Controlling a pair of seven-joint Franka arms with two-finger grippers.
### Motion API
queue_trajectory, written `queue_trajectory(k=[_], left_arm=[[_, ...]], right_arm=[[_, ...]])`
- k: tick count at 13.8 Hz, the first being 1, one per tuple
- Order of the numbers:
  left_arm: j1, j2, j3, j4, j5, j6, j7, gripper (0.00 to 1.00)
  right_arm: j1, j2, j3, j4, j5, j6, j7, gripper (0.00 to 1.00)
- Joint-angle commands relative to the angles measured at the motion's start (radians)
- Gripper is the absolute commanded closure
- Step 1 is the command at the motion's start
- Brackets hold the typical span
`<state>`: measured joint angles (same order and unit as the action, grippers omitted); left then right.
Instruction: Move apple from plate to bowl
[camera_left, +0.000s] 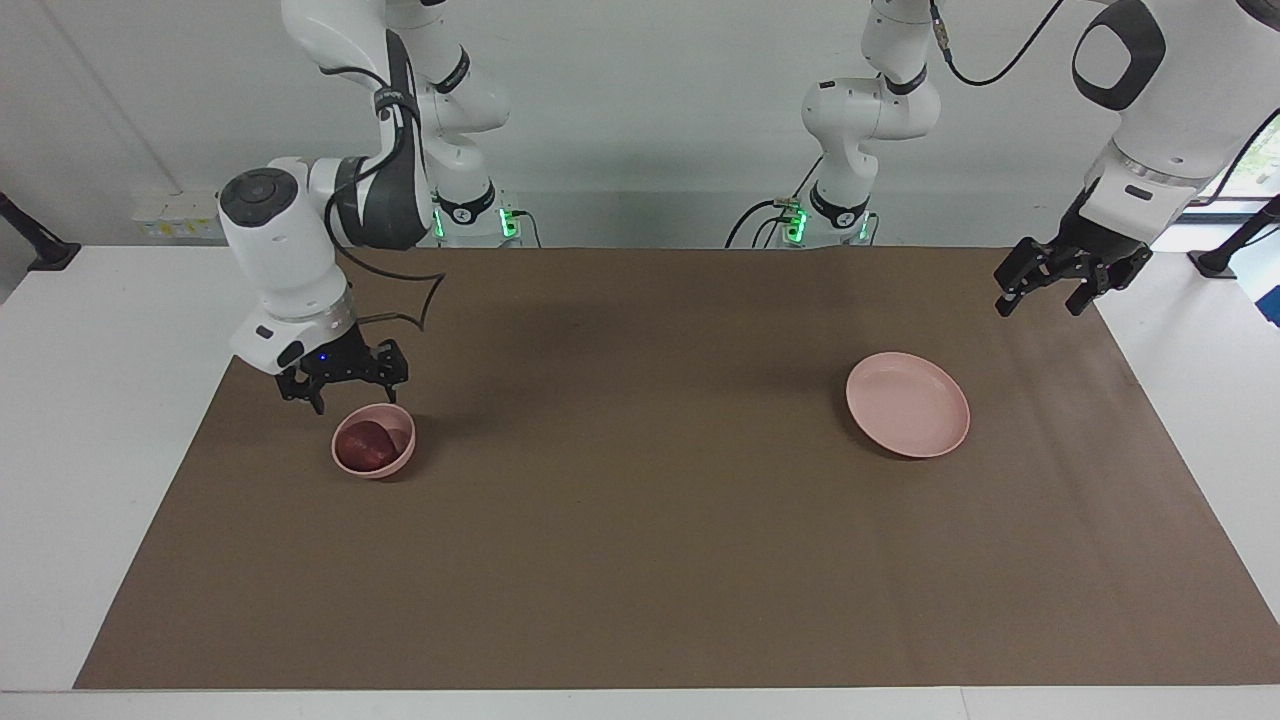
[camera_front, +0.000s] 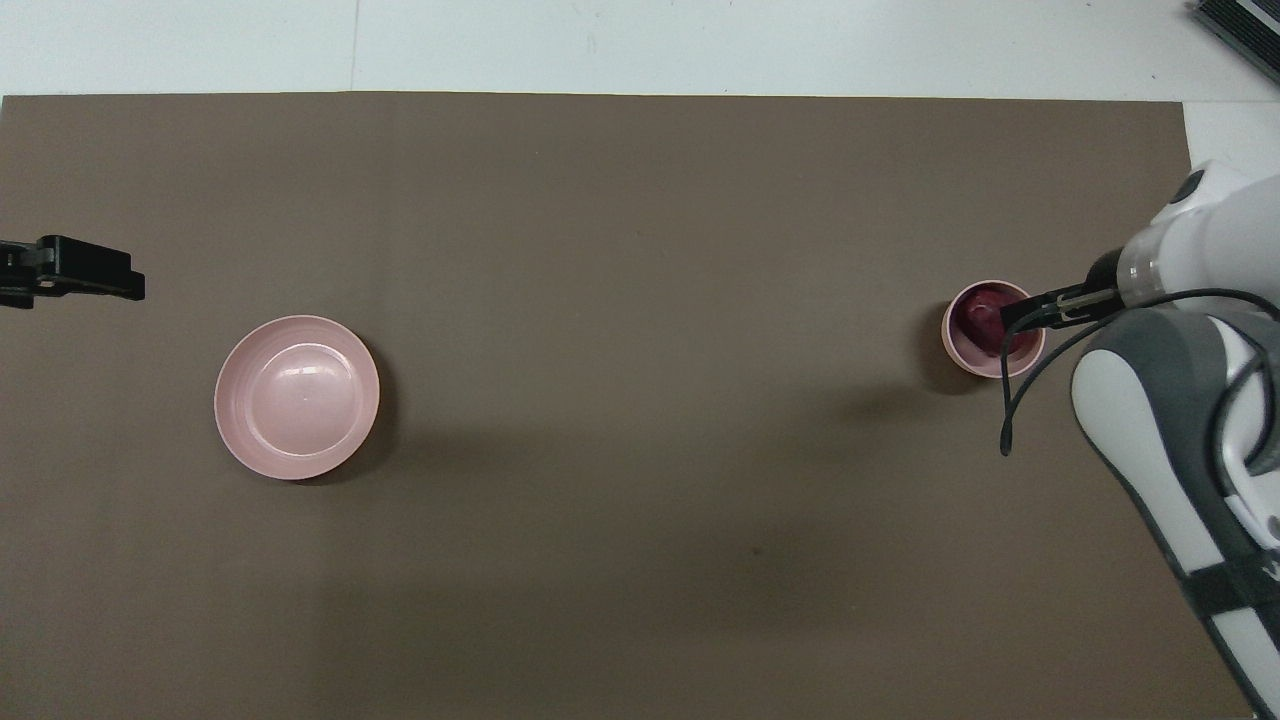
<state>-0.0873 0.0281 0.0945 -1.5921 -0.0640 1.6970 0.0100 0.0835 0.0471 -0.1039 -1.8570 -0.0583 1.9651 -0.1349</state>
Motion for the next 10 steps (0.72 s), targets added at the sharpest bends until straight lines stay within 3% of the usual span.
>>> queue_trajectory(k=[1, 6, 10], left_arm=[[-0.005, -0.013, 0.007, 0.0, 0.019, -0.016, 0.004, 0.0], [-0.006, -0.01, 0.007, 0.004, 0.018, 0.003, -0.002, 0.0], [-0.009, -0.004, 0.005, 0.012, 0.021, -0.019, 0.001, 0.0]], right_arm=[[-0.016, -0.067, -0.002, 0.065, 0.018, -0.16, 0.072, 0.0], [-0.036, -0.102, -0.016, 0.238, 0.031, -0.403, 0.083, 0.0], [-0.036, -0.147, -0.017, 0.222, 0.029, -0.44, 0.072, 0.0]])
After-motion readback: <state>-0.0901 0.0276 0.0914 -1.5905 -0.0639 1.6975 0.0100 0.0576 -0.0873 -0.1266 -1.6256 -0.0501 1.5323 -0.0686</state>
